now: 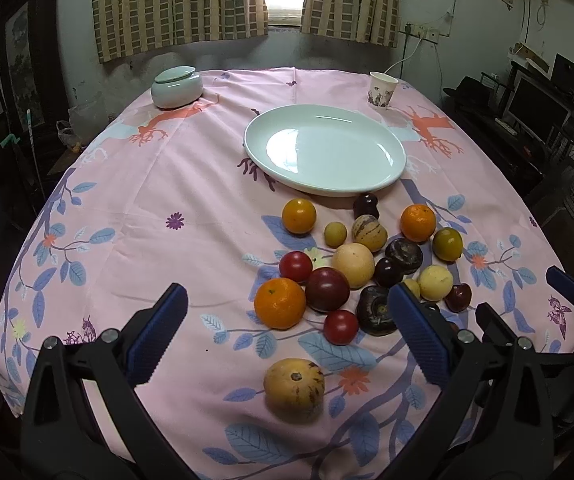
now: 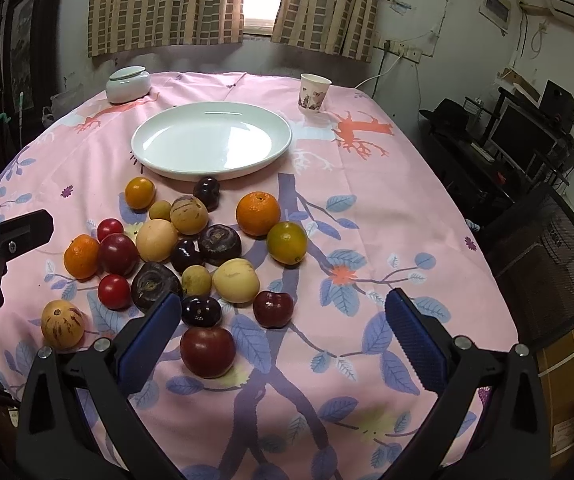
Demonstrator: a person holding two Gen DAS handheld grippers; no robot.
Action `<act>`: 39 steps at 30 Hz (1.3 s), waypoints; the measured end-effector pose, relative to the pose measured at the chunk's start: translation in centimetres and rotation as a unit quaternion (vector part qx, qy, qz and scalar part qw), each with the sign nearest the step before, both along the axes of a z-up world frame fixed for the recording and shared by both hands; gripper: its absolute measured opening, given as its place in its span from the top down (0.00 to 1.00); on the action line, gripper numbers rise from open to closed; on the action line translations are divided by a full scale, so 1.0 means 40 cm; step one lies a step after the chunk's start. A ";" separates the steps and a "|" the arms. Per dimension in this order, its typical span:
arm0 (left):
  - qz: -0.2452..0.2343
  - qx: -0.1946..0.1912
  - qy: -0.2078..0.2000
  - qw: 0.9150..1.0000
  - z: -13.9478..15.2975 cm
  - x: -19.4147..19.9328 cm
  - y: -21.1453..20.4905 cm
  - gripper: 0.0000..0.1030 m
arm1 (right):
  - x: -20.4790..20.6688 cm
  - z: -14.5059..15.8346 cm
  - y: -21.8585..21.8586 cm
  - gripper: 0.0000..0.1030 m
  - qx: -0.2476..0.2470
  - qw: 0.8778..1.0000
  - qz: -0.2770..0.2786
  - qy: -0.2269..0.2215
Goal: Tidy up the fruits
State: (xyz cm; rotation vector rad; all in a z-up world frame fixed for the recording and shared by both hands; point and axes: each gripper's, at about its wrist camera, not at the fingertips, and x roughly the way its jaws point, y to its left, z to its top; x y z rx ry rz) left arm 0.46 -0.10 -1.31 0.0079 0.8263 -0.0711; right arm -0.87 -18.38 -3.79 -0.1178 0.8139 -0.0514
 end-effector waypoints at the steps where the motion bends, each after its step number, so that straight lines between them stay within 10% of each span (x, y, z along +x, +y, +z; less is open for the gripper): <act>1: 0.000 0.000 0.000 1.000 -0.001 0.000 -0.002 0.02 | -0.001 0.000 0.000 0.01 0.000 1.000 0.000 0.001; 39: -0.018 0.002 0.018 1.000 -0.019 -0.010 0.002 0.02 | -0.012 -0.021 0.001 0.01 0.002 1.000 0.004 0.011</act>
